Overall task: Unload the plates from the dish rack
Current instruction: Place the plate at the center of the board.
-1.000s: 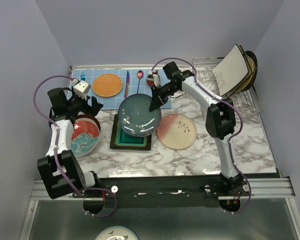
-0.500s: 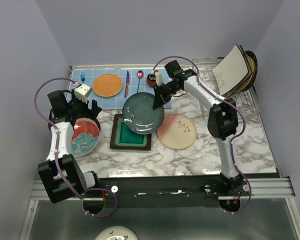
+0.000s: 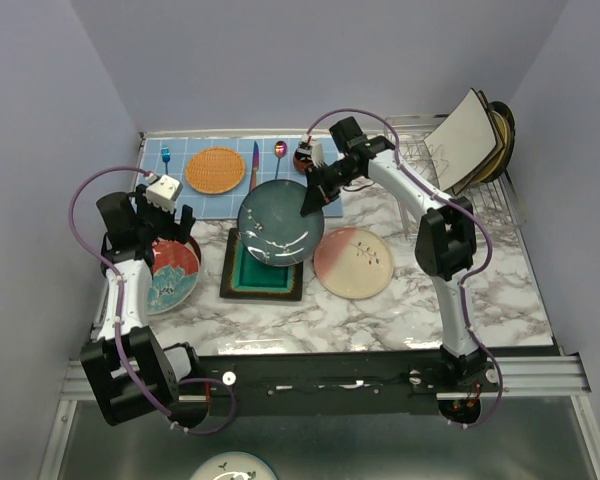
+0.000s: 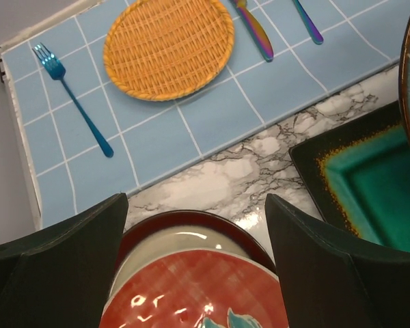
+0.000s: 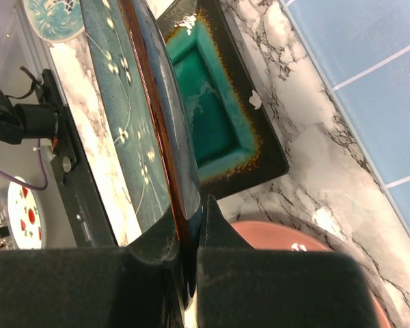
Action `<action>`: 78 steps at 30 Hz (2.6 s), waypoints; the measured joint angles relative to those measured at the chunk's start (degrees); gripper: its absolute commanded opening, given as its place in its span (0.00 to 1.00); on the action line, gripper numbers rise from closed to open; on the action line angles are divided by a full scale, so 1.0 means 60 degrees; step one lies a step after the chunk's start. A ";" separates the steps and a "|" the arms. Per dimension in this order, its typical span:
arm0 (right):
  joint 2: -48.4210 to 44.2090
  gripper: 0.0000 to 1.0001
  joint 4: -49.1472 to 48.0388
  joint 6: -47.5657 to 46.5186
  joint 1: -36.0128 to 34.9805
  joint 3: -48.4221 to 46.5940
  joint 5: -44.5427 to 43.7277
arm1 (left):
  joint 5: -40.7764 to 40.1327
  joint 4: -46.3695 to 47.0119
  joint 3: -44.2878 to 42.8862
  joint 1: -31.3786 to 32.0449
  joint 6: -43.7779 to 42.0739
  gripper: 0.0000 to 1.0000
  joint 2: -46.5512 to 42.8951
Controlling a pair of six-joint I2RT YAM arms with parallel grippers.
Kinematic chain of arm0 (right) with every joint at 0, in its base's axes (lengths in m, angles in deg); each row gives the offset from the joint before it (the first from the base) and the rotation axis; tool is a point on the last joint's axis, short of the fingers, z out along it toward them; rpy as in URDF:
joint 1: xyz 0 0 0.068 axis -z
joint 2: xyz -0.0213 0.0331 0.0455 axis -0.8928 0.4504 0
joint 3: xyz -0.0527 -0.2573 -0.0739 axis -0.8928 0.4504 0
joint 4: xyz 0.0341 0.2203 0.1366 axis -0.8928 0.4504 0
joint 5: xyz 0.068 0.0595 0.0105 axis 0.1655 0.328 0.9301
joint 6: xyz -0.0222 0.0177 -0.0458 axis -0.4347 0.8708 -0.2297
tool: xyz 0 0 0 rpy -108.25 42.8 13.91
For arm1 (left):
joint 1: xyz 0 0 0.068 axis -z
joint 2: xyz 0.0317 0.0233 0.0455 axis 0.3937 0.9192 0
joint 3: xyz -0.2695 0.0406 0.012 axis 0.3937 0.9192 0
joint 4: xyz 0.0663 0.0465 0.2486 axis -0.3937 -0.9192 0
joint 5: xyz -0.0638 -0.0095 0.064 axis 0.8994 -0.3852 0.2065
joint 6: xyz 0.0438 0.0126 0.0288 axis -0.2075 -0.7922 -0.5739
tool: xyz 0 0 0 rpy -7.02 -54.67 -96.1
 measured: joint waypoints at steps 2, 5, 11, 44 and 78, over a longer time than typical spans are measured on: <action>0.0000 0.01 -0.0069 0.0069 0.0000 0.0069 0.0080 | -0.0073 0.0182 0.0015 0.0000 0.0102 0.90 -0.0022; 0.0000 0.01 -0.0138 0.0062 0.0000 0.0280 0.0066 | -0.0131 0.0503 0.0036 0.0000 0.0324 0.90 -0.0022; 0.0000 0.01 -0.0124 -0.0193 0.0000 0.0623 -0.0412 | -0.0131 0.1137 0.0164 0.0004 0.0947 0.90 -0.0022; 0.0135 0.01 0.0645 -0.0940 0.0208 0.0514 0.0546 | -0.0051 0.1625 0.0474 0.0069 0.1297 0.90 0.0142; 0.2393 0.01 0.0419 0.0091 -0.0729 -0.1603 0.0874 | -0.0055 0.1610 0.0532 0.0084 0.0900 0.90 0.0087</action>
